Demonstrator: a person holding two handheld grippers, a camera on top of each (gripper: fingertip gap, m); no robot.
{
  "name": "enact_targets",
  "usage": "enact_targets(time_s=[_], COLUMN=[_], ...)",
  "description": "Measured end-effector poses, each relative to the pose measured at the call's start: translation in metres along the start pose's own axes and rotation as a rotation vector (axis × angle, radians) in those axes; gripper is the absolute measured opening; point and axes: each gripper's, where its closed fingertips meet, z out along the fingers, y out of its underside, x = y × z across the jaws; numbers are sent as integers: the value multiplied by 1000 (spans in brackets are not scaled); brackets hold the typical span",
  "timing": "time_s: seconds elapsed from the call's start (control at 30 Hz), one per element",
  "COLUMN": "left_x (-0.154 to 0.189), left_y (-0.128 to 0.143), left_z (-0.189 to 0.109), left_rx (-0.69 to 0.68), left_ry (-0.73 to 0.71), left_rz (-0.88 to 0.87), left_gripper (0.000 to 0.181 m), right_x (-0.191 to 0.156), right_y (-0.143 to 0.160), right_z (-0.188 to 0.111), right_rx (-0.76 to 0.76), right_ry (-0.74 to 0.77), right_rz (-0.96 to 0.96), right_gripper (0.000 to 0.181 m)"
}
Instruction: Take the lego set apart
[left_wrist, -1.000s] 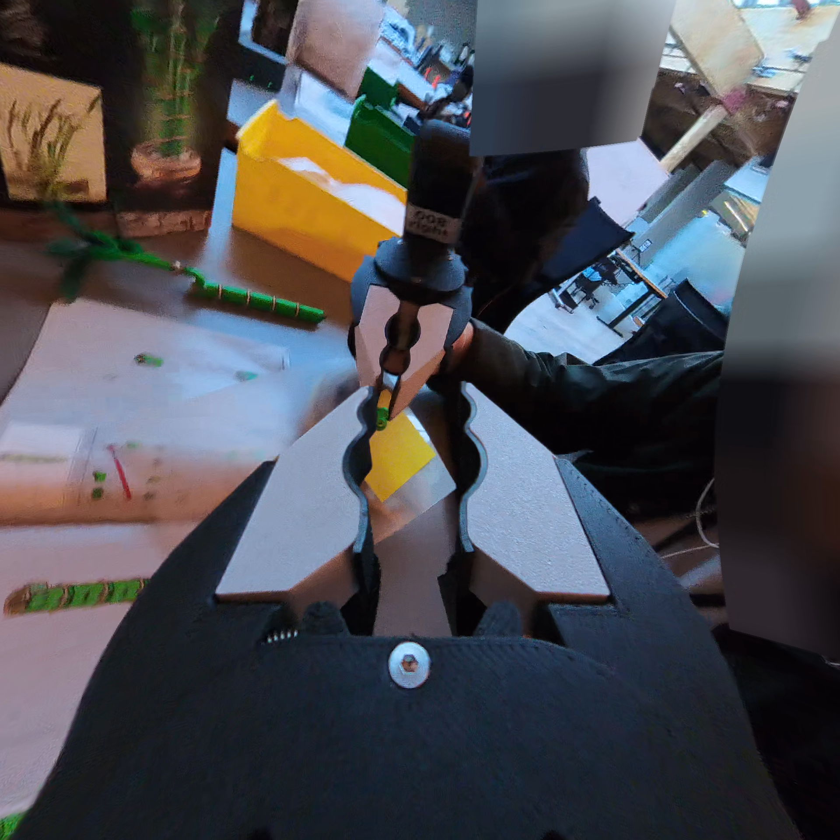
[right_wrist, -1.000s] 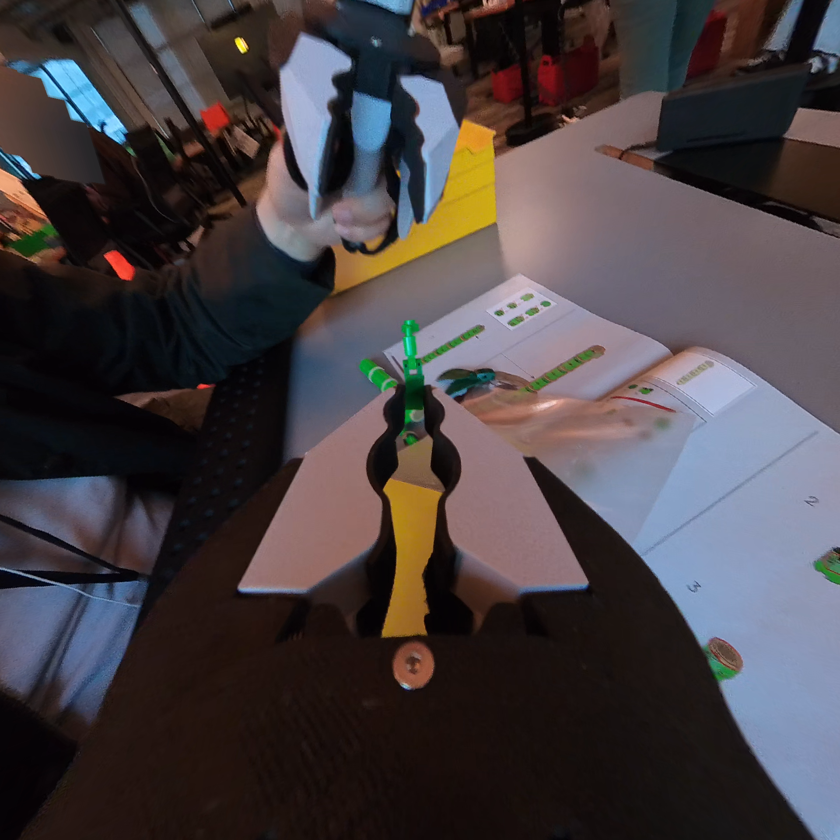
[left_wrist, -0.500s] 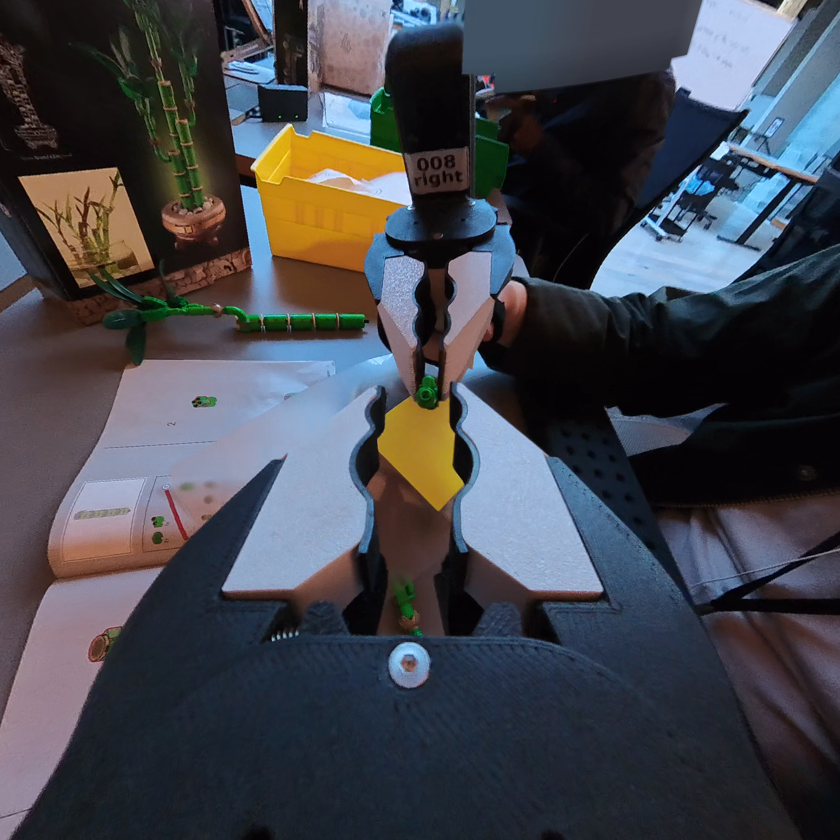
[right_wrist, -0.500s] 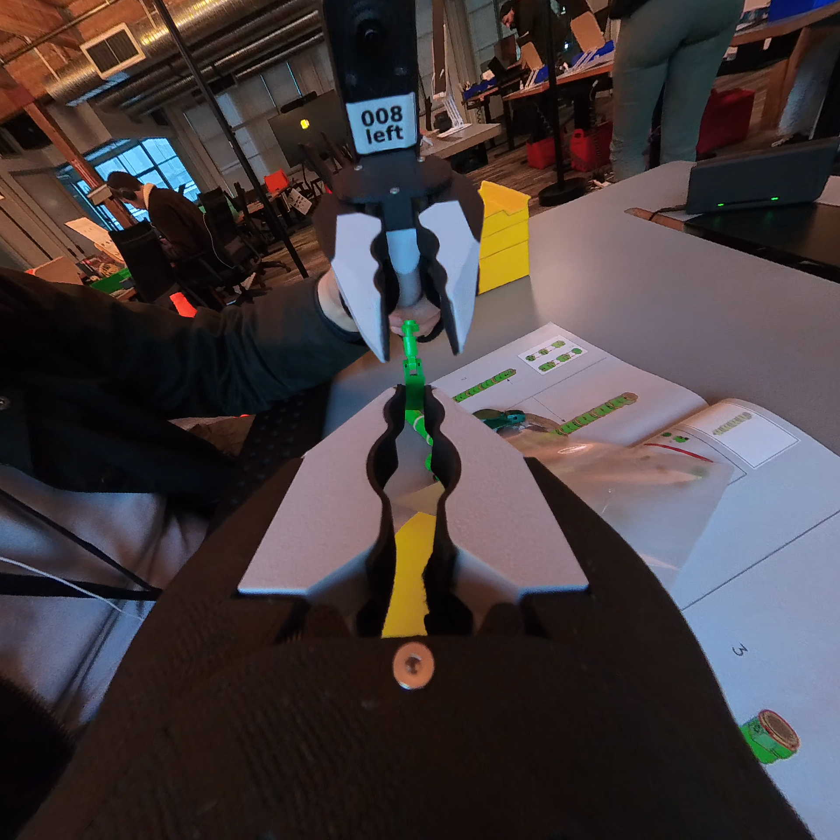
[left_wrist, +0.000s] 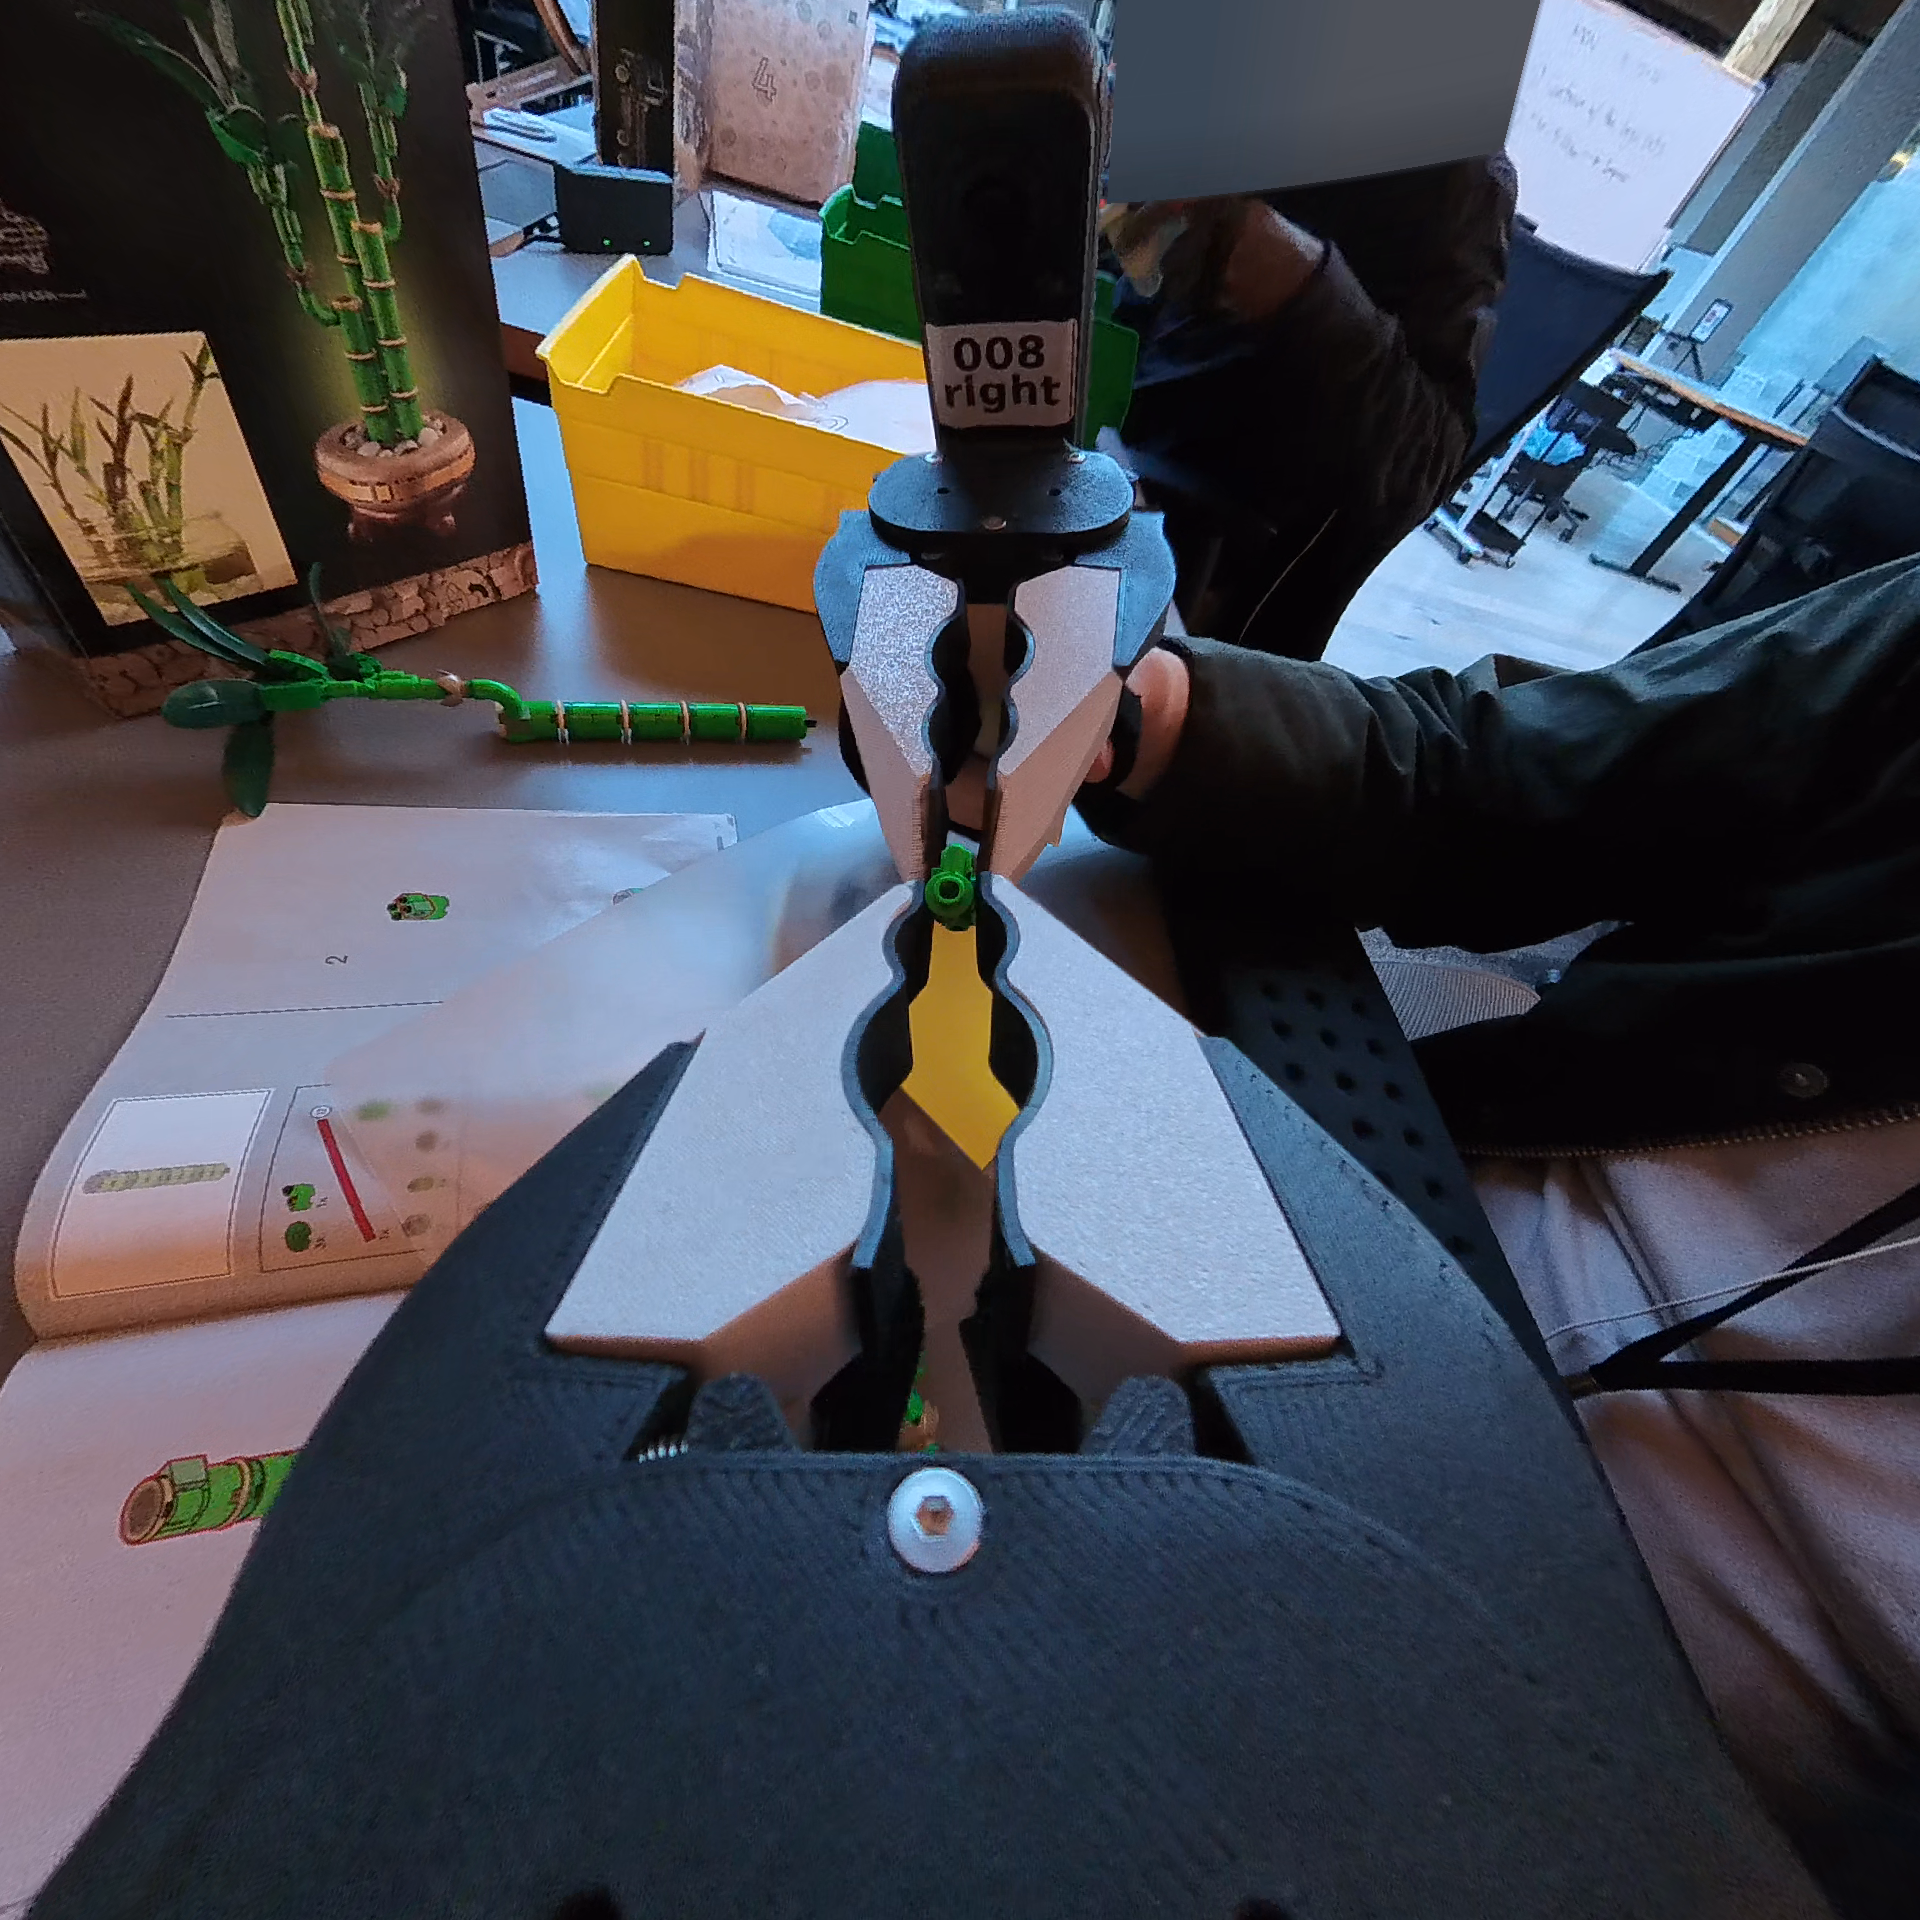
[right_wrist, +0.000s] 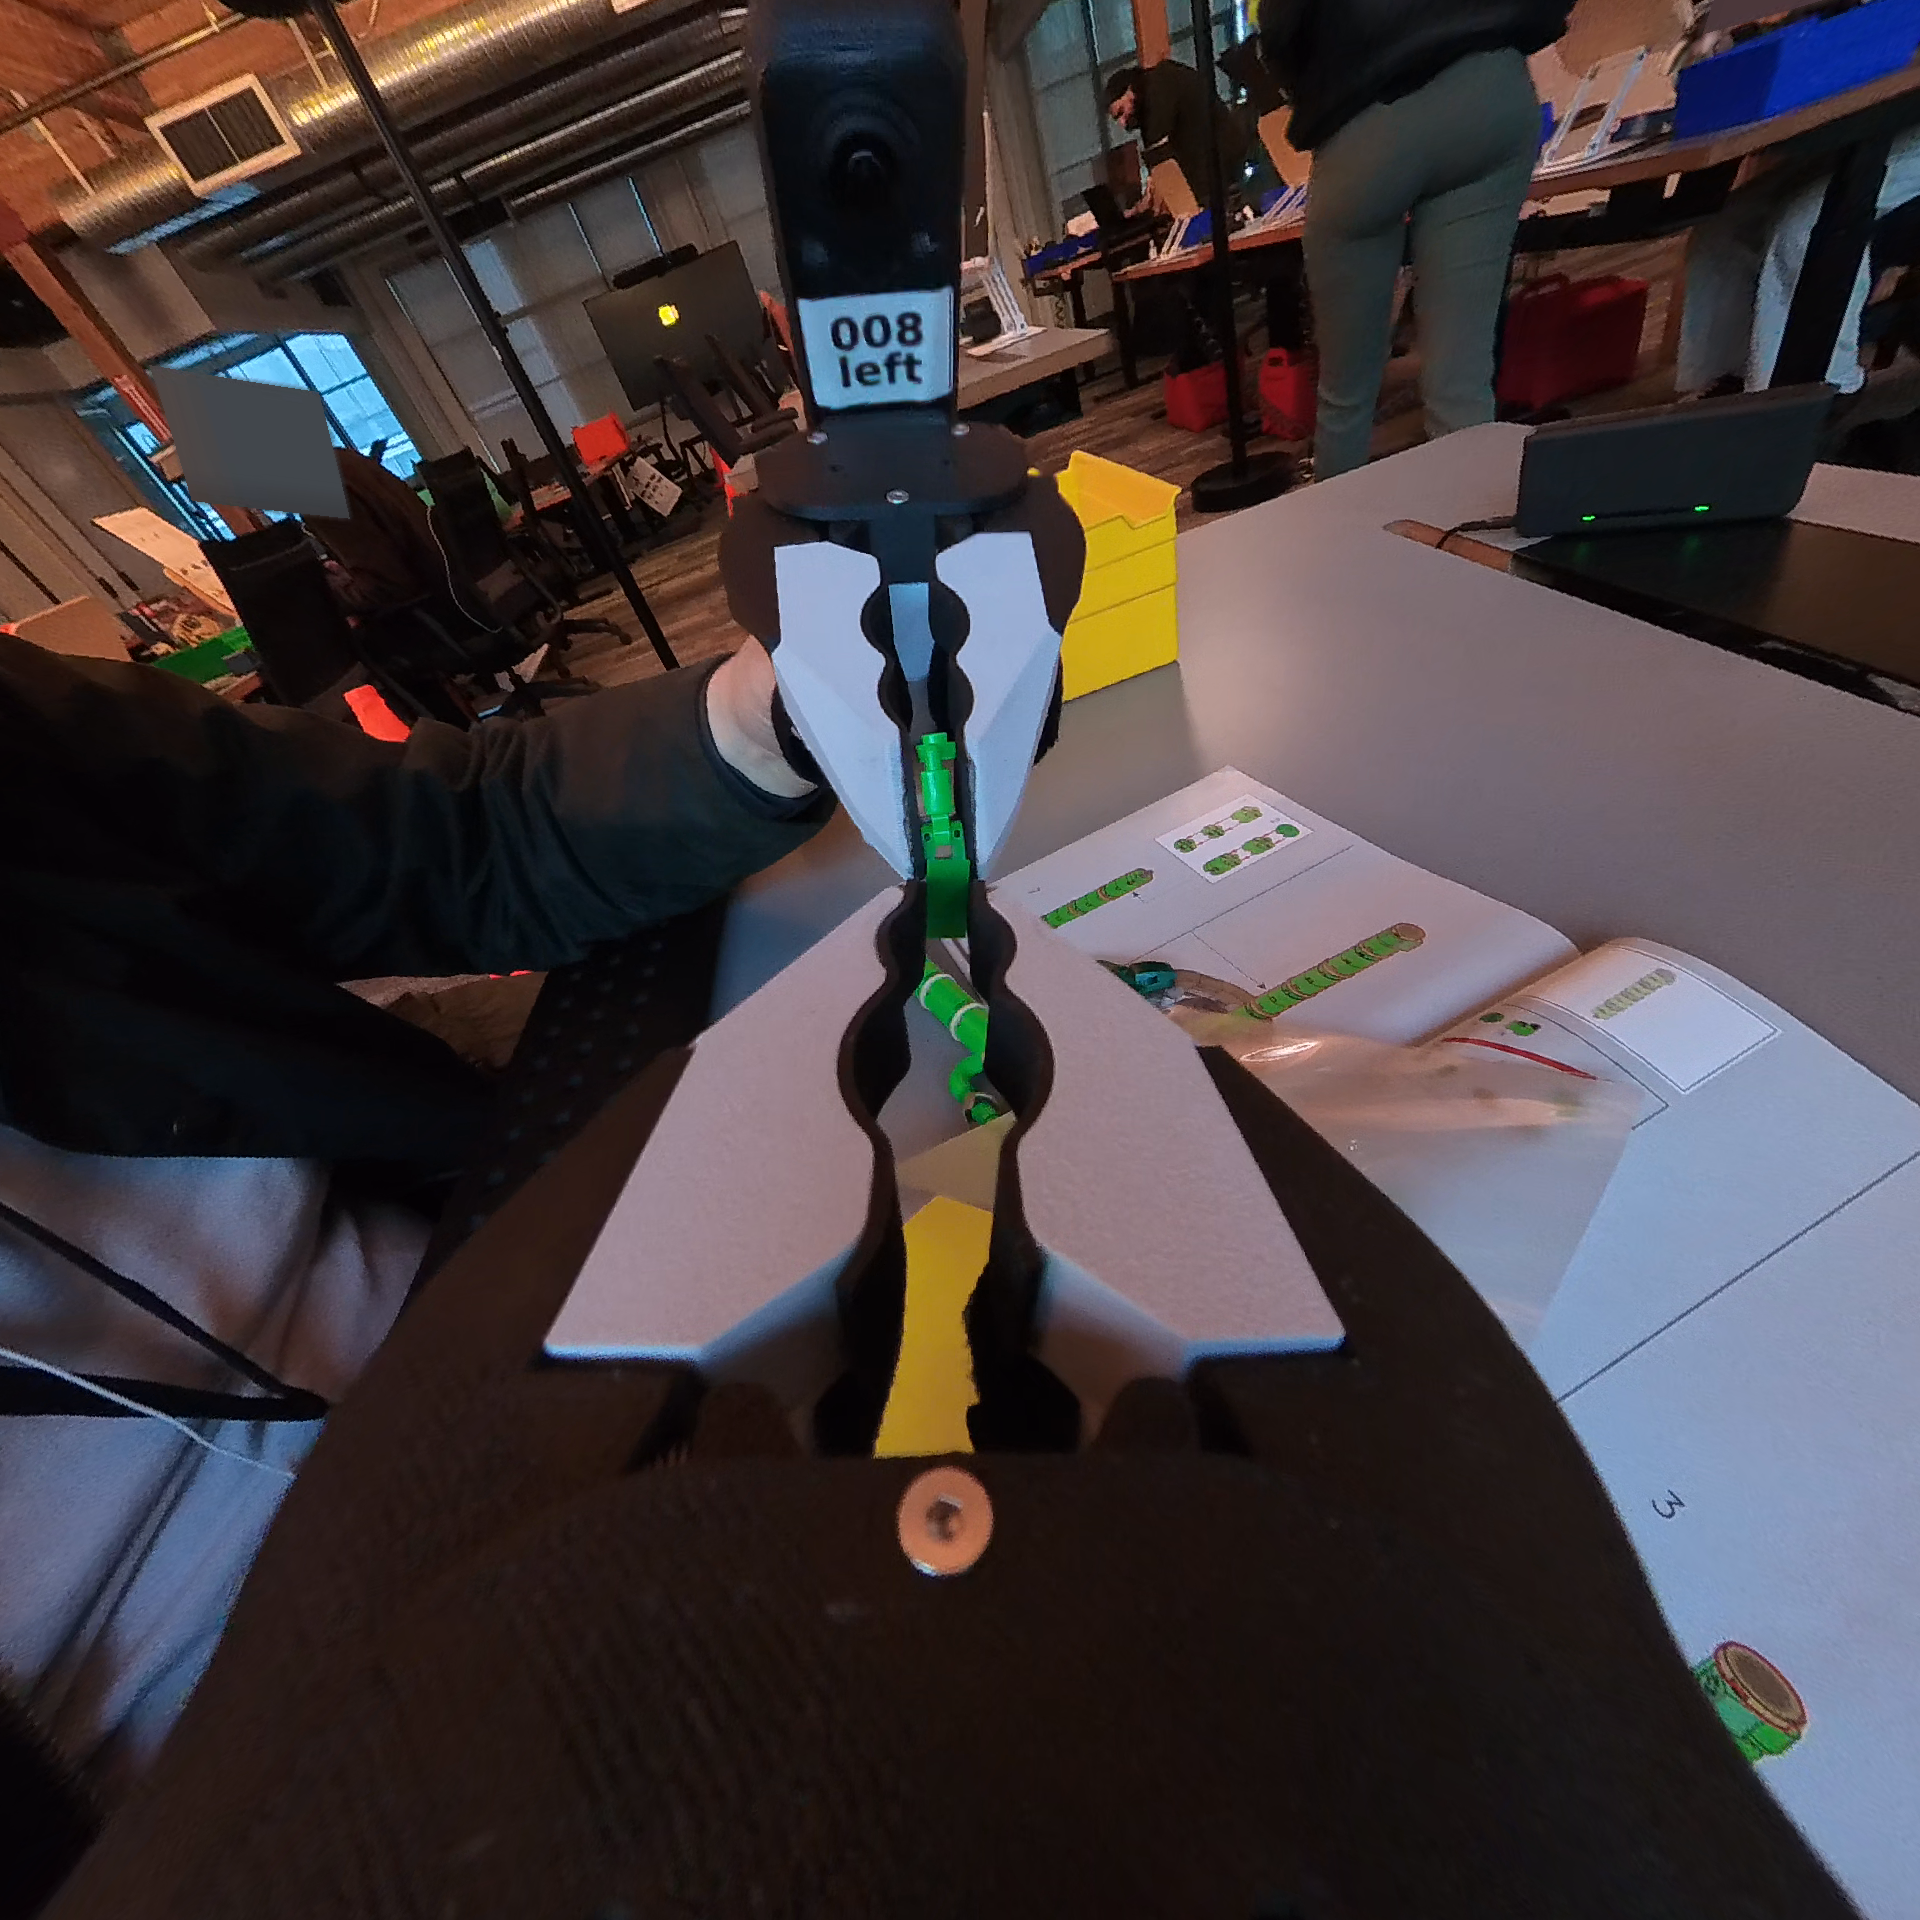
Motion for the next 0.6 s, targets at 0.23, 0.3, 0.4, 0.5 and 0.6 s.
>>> enact_targets(time_s=[0.23, 0.3, 0.4, 0.5, 0.6], left_x=[7, 10, 13, 16, 8], left_y=[-4, -5, -8, -11, -19], left_z=[-7, -8, -10, -15, -30], left_rx=[-34, -38, -36, -25, 32], left_ry=[11, 27, 25, 35, -4], left_rz=[34, 40, 60, 65, 54], left_gripper=[6, 6, 6, 6, 6], right_x=[-8, -12, -14, -17, 7], right_y=[-7, -9, -13, -23, -63], right_z=[3, 3, 3, -1, -53], right_rx=[46, 58, 86, 150, 419], right_ry=[-40, -70, -79, -90, -33], right_rz=[36, 54, 59, 76, 167], right_gripper=[6, 6, 6, 7, 5])
